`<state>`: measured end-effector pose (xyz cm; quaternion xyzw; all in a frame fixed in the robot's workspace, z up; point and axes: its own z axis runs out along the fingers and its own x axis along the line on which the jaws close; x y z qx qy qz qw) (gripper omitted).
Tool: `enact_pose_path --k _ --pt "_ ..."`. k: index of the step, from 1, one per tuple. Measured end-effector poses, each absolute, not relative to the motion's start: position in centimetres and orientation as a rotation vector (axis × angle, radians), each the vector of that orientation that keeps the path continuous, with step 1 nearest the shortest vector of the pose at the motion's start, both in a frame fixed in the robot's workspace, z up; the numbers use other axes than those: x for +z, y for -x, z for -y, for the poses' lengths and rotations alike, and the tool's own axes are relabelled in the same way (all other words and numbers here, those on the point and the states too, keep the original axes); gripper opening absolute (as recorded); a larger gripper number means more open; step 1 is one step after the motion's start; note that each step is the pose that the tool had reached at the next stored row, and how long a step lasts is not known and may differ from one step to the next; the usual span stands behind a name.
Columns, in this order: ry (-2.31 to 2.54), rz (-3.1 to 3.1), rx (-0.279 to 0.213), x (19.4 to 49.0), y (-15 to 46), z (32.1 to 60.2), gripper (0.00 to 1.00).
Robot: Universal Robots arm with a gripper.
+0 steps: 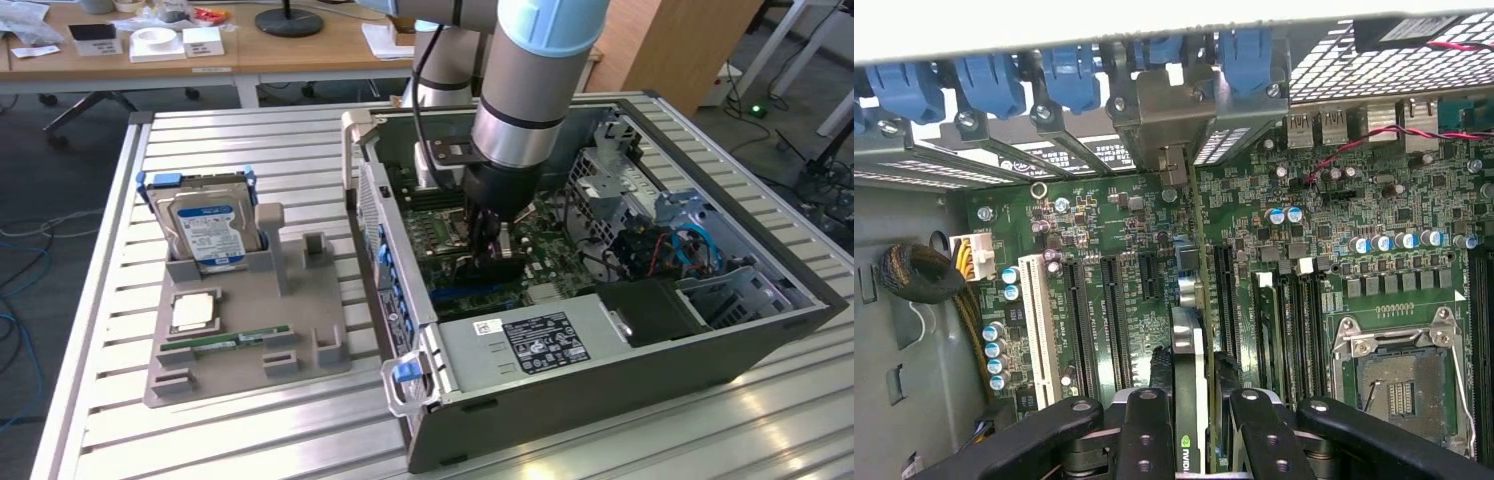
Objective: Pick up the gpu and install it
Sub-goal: 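Insert the gpu into the slot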
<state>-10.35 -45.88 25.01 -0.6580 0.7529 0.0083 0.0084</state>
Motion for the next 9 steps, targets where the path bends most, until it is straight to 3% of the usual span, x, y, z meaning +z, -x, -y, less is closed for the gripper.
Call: enact_pose_path --k 9 --pt "2.056 -2.353 0.026 25.01 10.35 45.88 0.27"
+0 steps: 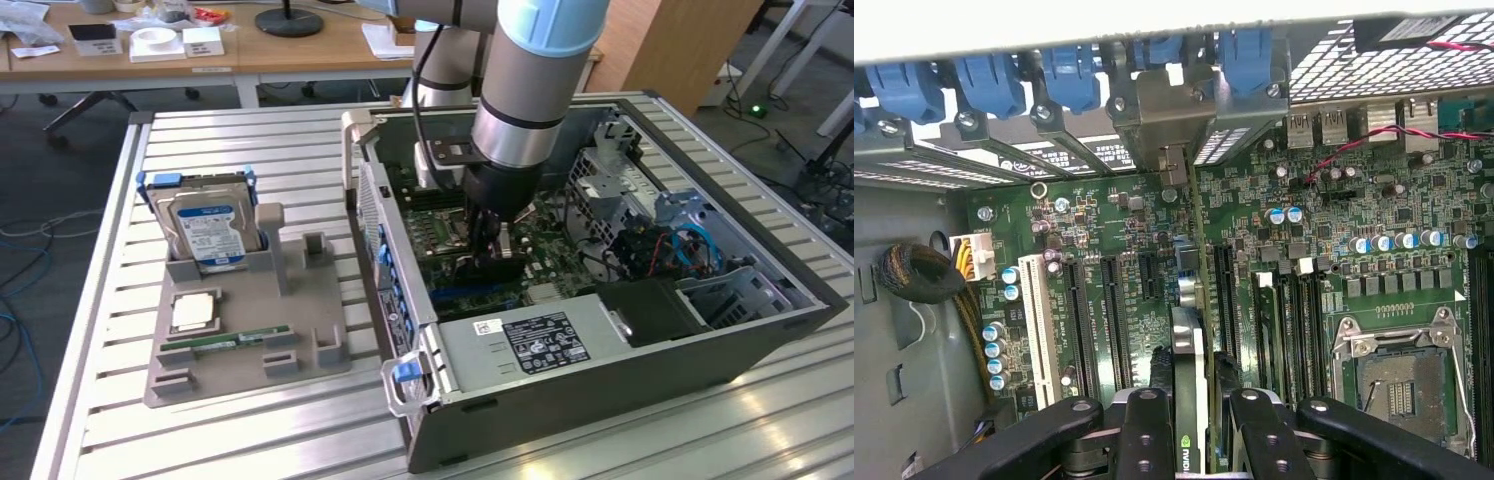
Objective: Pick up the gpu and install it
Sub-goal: 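Insert the gpu into the slot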
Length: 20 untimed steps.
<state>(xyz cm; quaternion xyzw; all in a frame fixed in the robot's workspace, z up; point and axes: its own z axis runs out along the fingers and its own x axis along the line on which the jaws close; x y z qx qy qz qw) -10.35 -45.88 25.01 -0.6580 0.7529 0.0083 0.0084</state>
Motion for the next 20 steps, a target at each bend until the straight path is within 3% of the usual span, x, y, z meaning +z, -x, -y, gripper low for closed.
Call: enact_pose_path --k 20 --pt "2.062 -2.349 0.025 25.39 10.33 45.88 0.27"
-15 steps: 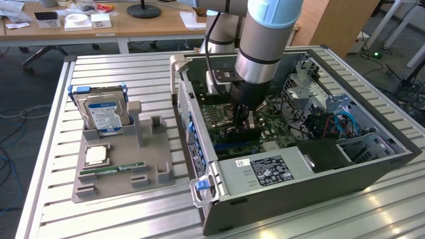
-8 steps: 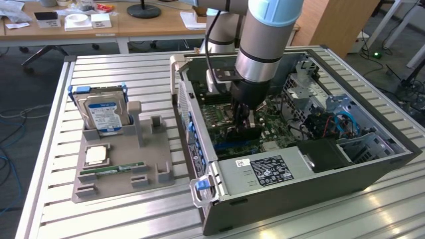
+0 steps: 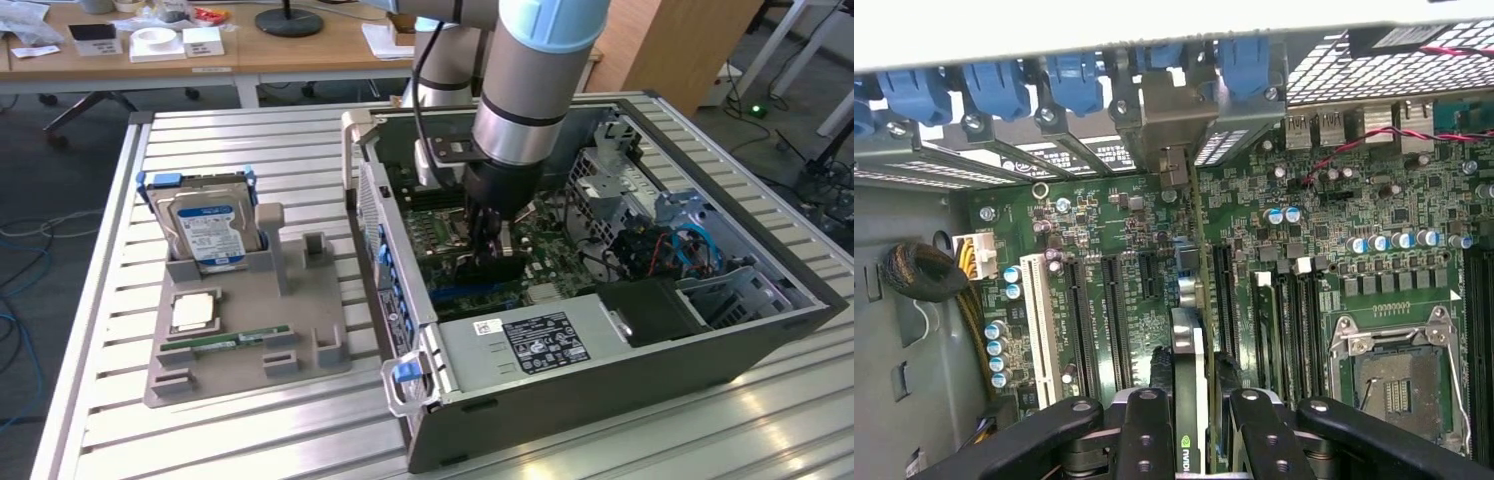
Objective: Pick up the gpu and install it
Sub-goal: 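Insert the gpu into the slot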
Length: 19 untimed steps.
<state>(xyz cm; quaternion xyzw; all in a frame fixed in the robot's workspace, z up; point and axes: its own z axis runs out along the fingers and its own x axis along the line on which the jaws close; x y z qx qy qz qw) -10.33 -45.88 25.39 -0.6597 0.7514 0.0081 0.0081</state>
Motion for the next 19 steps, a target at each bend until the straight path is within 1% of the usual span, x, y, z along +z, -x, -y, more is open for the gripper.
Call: enact_pose_path --k 19 --pt "2.107 -2.309 0.026 25.16 10.33 45.88 0.27"
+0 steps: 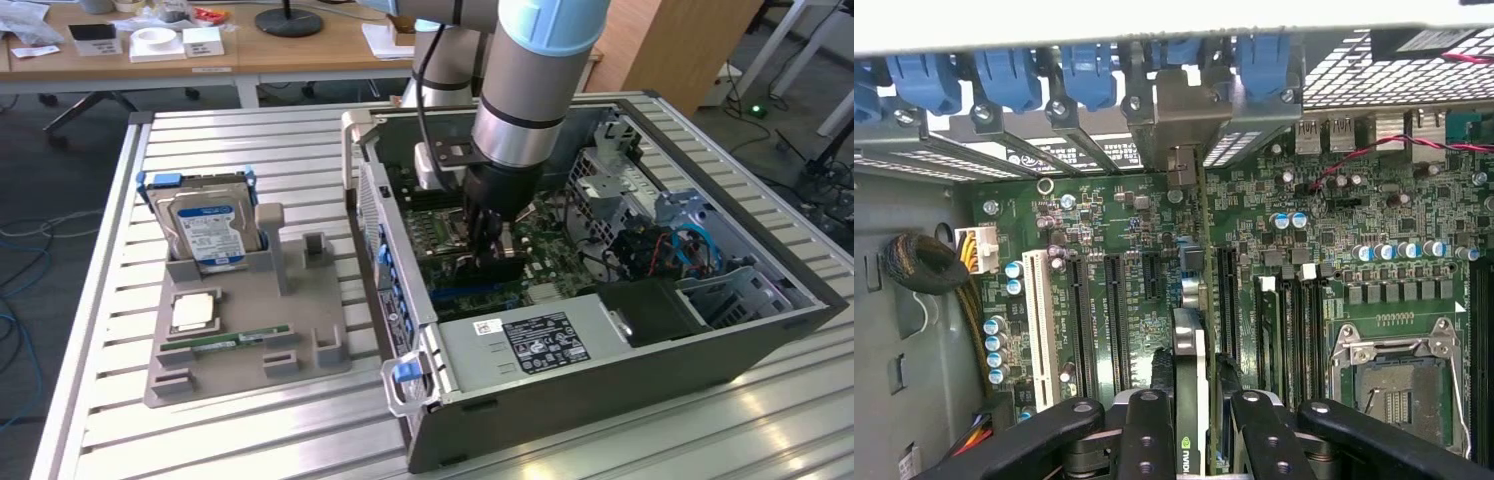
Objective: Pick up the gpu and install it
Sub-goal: 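Insert the gpu into the slot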
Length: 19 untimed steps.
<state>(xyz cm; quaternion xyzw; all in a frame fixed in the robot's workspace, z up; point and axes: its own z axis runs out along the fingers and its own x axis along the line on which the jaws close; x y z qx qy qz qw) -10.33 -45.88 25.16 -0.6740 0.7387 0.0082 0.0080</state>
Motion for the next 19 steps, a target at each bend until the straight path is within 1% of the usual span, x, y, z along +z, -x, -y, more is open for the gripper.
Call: enact_pose_path --k 19 --pt "2.125 -2.292 0.026 25.16 10.33 45.88 0.27"
